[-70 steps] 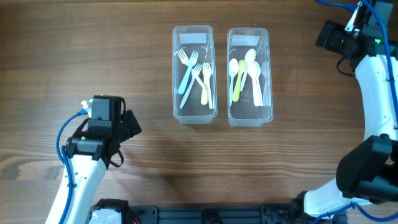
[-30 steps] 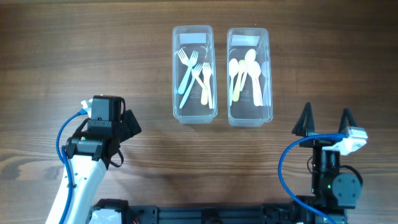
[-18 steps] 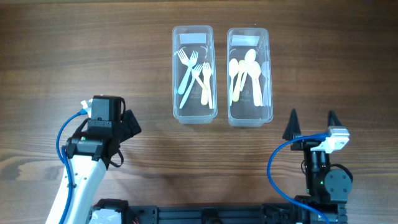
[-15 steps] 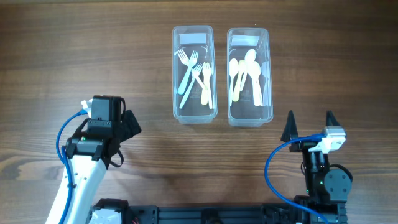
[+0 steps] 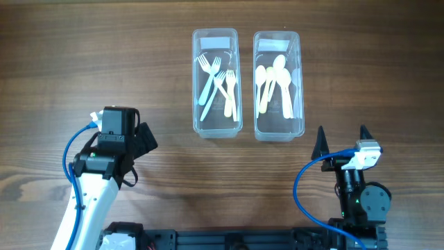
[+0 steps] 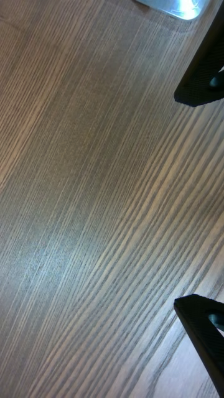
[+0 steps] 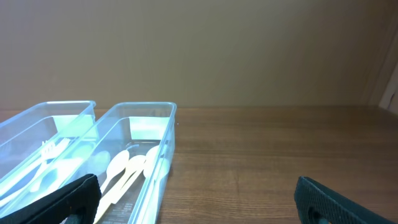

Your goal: Pack container

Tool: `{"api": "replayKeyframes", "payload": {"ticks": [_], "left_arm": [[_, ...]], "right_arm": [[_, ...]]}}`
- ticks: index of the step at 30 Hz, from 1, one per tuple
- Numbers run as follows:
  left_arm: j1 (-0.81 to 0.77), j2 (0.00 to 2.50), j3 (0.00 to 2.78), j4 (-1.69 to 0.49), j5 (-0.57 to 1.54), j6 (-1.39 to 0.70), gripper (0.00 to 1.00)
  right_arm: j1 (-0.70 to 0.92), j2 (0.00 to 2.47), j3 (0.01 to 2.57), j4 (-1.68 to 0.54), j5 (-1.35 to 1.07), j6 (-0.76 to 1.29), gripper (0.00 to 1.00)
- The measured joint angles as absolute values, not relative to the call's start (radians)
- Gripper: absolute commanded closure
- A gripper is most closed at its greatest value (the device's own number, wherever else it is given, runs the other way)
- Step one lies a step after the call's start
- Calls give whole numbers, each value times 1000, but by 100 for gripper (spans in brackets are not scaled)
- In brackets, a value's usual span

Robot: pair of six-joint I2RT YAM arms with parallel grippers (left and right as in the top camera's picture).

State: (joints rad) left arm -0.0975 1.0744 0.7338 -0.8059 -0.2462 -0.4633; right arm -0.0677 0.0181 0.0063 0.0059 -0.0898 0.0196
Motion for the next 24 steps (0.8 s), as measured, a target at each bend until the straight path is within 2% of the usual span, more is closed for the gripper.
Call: {"api": "replayKeyframes", "payload": {"ticks": [17,21,24], "left_arm": [[-97,1060,734,-806,-246,-463,0],[-97,946,733,-806,-249,-463,0],[-97,749,731,-807,-285,-463,0]], "right_arm": [[-68,18,6,6,-90,13,0],[-68,18,6,6,-90,13,0],[-68,18,6,4,-90,13,0]]}}
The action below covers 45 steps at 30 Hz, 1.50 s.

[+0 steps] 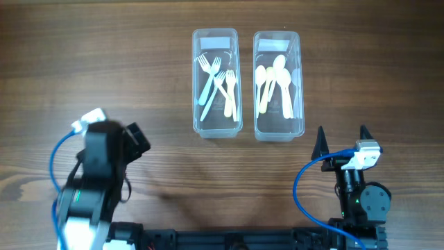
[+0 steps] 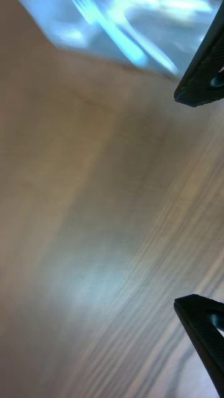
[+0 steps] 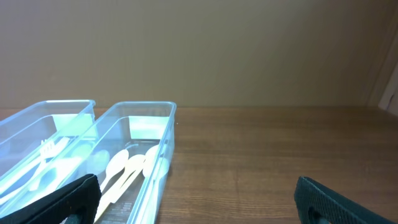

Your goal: Pack container

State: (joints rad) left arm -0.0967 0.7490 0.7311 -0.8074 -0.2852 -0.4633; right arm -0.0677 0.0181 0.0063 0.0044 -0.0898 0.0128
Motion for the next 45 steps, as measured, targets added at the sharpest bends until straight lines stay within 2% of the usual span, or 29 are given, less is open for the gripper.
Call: {"api": "replayKeyframes", "payload": {"ticks": [4,8,12,15,22,25,37,45], "left_arm": [[-61,438,735,-806,-334,-467,0],[-18,241,735,-870,-344,-470,0],[-13,104,701,-884,-339,-470,0],[-13,49,586,-774,-309,-472,0],[-13,33,247,-355,-253,-477,0],[-13,32,157,-258,-218,-477,0],[-13,15,70,-200,-135,-465,0],[-13,15,70,-197,-123,-212,0]], "right_arm": [[-68,18,6,3,-90,13,0],[-68,18,6,3,-90,13,0],[-68,18,6,4,-90,13,0],[-68,18,6,3,-90,13,0],[-68,18,6,3,-90,13,0],[-68,18,6,3,-90,13,0],[-68,18,6,3,-90,13,0],[-68,18,6,3,-90,13,0]]}}
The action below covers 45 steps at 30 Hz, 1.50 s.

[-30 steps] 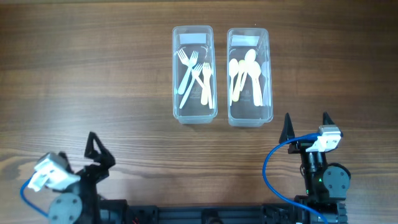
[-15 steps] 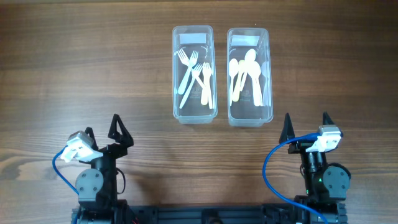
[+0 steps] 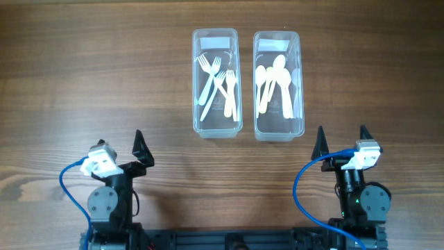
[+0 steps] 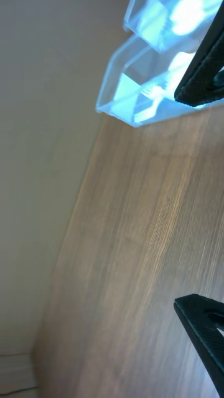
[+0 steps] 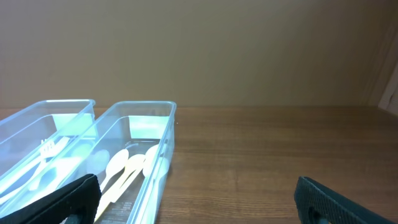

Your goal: Pack container

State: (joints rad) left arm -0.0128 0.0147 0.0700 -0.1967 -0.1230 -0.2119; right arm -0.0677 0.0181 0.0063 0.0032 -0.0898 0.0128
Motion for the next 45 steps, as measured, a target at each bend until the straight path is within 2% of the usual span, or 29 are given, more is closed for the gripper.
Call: {"api": "replayKeyframes", "payload": {"ticks": [9,45], "left_arm": [[-13,15,70,-197,-86,-64,0],[-13,15,70,-197,-80,-52,0]], "right_arm": [[-68,18,6,3,-90,13,0],[-68,18,6,3,-90,13,0]]}}
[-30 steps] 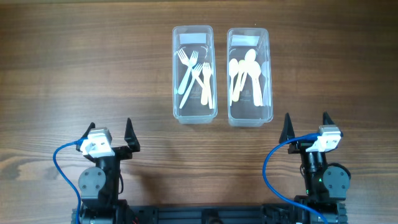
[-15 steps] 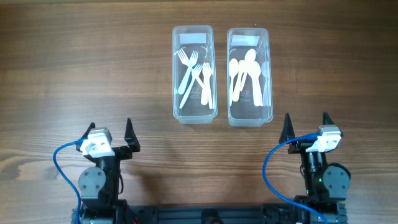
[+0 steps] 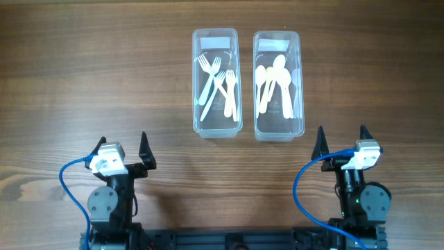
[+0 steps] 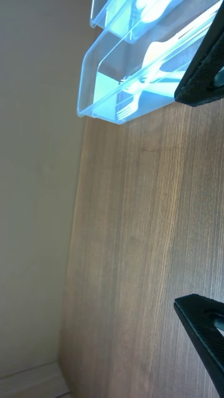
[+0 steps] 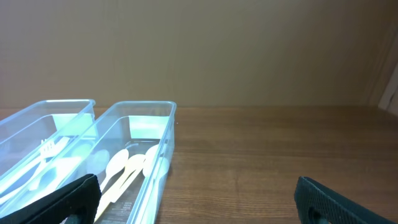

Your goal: Pack container

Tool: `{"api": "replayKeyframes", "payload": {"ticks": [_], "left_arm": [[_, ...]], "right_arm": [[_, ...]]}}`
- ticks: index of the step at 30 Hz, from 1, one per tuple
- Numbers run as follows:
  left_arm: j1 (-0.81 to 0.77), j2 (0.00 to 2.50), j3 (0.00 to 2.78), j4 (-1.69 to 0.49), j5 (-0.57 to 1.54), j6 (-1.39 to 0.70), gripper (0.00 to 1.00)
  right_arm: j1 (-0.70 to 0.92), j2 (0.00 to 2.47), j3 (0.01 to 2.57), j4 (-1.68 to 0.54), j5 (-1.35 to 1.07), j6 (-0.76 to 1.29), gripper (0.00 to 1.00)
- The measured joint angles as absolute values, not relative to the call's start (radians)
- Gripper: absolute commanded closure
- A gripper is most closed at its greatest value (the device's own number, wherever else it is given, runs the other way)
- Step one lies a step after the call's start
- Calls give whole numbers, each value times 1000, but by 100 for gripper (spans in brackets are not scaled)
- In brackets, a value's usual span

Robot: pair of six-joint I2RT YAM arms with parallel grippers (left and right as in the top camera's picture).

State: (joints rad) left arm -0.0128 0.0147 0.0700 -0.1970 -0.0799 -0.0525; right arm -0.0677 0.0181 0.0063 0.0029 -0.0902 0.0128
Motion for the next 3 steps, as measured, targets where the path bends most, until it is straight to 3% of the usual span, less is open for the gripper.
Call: {"api": "replayKeyframes", "payload": {"ticks": [3], "left_arm": [[-13,15,70,-197,-80,-53,0]], "right_arm": [[-68,18,6,3,-90,13,0]]}}
